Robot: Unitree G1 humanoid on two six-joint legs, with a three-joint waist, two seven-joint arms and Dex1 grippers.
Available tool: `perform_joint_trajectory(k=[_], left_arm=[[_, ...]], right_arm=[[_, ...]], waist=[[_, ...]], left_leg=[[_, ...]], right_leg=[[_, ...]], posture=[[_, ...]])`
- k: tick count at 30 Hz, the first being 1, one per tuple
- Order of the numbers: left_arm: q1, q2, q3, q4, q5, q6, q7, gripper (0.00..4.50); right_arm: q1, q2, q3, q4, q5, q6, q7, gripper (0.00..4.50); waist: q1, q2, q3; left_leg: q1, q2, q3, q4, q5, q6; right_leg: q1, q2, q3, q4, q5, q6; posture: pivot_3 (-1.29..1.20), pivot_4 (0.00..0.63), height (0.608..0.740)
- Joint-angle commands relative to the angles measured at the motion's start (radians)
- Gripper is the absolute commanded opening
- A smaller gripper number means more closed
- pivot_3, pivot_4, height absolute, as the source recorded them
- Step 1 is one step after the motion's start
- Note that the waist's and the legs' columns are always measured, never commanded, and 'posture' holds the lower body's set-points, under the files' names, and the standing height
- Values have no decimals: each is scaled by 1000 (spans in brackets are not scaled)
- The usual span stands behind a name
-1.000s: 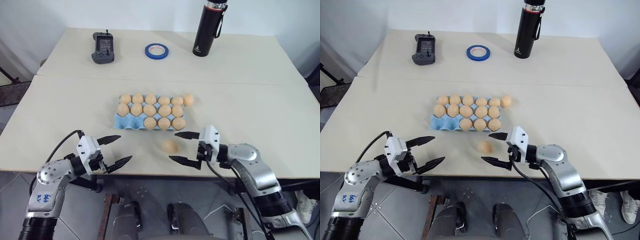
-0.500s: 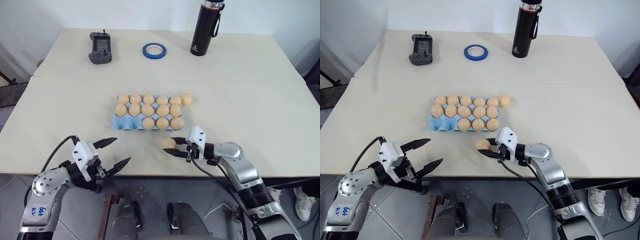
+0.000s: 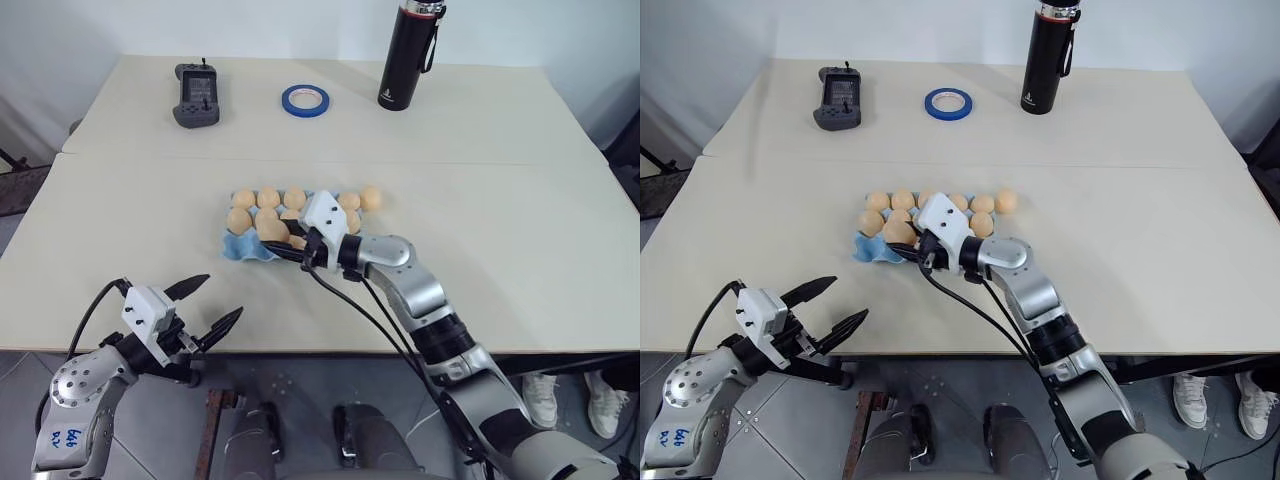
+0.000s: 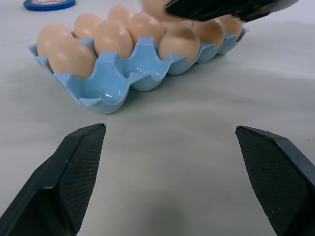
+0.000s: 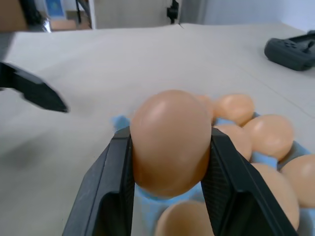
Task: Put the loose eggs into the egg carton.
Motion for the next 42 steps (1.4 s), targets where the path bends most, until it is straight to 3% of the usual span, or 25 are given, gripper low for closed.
perform_joint_trajectory(k=[1, 8, 20, 28, 36, 42], left_arm=[[11, -4, 20, -48, -9, -15, 14, 4500], [15, -7, 15, -58, -10, -11, 24, 4500], [-72, -10, -78, -52, -15, 26, -4, 4500], [-233, -30, -196, 20, 25, 36, -36, 4500], [-286, -32, -227, 49, 28, 33, -68, 4500], [-269, -28, -206, 32, 20, 43, -59, 4500]], right_arm=[[-37, 31, -5, 56, -19, -53, -25, 2134], [-30, 27, -26, -1, 8, -41, 3, 4484], [299, -274, -301, -292, 136, -112, 25, 4484], [505, -355, -507, -217, 152, -285, -41, 4484], [511, -363, -507, -139, 147, -331, -34, 4484], [320, -356, -431, 31, 81, -282, -54, 4484]], waist=[[-1, 0, 0], [-1, 0, 0], [22, 0, 0], [28, 0, 0], [17, 0, 0], [10, 1, 0]], left_leg=[[0, 0, 0, 0, 0, 0], [0, 0, 1, 0, 0, 0], [-1, -1, 1, -1, -1, 0], [1, 1, 0, 2, 0, 0], [3, 0, 2, 4, 0, 1], [2, 1, 2, 7, 1, 1]], right_leg=[[0, 0, 0, 0, 0, 0], [0, 0, 0, 0, 0, 0], [0, -1, 1, -3, 0, 0], [2, 3, 1, -1, 0, 0], [3, 3, 3, 1, 2, 3], [3, 3, 4, 2, 2, 4]], posture=[[0, 150, 740], [0, 150, 740], [0, 150, 740], [0, 150, 740], [0, 150, 740], [0, 150, 740]])
